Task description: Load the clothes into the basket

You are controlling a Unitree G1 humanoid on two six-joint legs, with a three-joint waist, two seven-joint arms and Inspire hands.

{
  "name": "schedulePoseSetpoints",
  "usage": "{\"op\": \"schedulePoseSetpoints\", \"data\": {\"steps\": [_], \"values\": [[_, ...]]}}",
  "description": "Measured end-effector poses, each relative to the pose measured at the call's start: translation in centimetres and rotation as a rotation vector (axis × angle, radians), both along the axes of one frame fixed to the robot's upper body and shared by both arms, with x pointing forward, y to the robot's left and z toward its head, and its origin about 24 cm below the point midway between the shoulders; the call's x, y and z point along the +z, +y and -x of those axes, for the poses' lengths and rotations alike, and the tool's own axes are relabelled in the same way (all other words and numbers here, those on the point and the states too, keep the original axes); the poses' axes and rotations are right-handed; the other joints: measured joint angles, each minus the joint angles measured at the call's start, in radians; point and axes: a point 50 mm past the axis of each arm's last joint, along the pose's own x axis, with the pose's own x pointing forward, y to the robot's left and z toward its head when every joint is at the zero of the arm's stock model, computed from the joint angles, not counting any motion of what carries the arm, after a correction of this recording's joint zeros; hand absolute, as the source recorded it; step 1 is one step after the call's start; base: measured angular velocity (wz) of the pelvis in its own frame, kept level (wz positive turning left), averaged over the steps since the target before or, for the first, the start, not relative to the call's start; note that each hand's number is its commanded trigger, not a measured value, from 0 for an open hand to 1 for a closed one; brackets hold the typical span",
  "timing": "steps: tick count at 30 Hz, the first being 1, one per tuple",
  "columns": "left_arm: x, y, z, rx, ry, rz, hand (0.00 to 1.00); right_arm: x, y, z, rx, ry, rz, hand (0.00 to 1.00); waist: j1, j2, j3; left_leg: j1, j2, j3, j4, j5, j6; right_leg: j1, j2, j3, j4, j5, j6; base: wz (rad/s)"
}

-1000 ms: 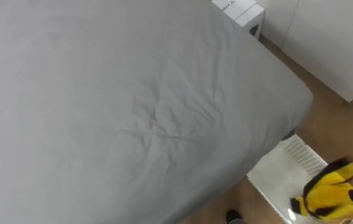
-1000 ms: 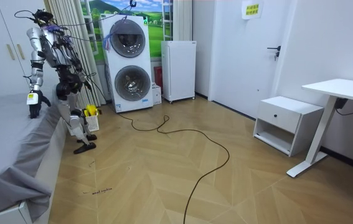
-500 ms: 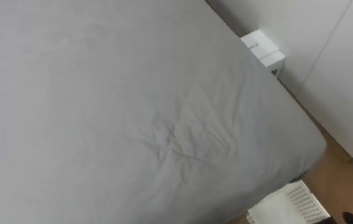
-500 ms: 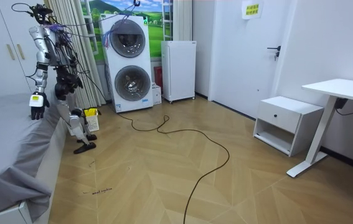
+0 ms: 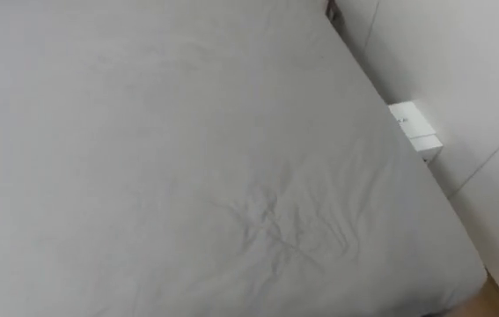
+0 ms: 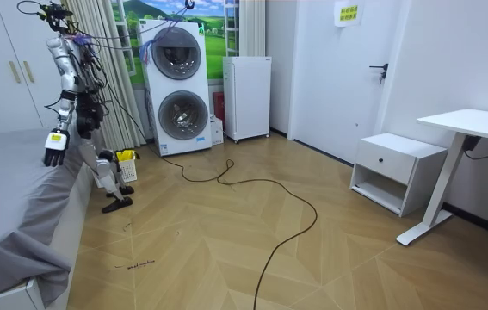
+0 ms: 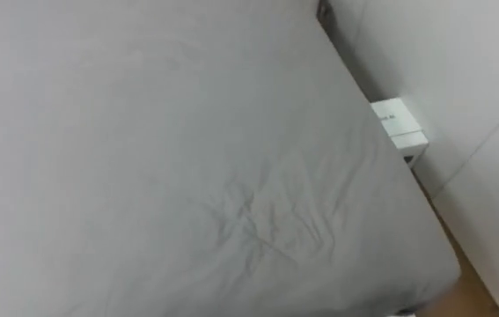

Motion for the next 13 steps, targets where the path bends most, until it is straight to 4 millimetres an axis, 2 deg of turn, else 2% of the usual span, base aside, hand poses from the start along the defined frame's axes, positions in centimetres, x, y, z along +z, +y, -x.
{"op": "schedulePoseSetpoints", "data": {"steps": [2,8,9,13], "values": [[0.0,-0.1,-0.2,0.000,-0.015,-0.004,0.00,-0.3,0.8,0.1,0.033,0.016,-0.038,0.00,0.021,-0.007,0.0023,0.004,-0.002,-0.007,0.000,0.000,0.000,0.007,-0.002,-0.009,-0.002,-0.001,0.001,0.14],[0.0,-0.9,-1.2,-0.037,-0.042,-0.006,0.00,-0.9,2.1,1.0,0.096,0.066,-0.102,0.00,0.040,-0.015,0.0013,0.004,-0.024,-0.087,0.000,0.000,0.001,0.049,-0.015,-0.077,-0.020,-0.007,0.010,0.33],[0.1,-1.0,-1.4,-0.039,-0.050,-0.001,0.00,-1.1,2.2,1.4,0.099,0.087,-0.112,0.00,0.044,-0.018,-0.0001,0.003,-0.035,-0.104,0.000,0.000,0.002,0.053,-0.016,-0.086,-0.019,-0.012,0.012,0.35],[0.1,-1.6,-1.8,-0.048,-0.065,0.005,0.00,-1.4,2.9,2.1,0.145,0.139,-0.143,0.00,0.063,-0.019,-0.0005,0.003,-0.039,-0.126,0.001,0.000,0.003,0.065,-0.021,-0.110,-0.028,-0.016,0.015,0.18]]}}
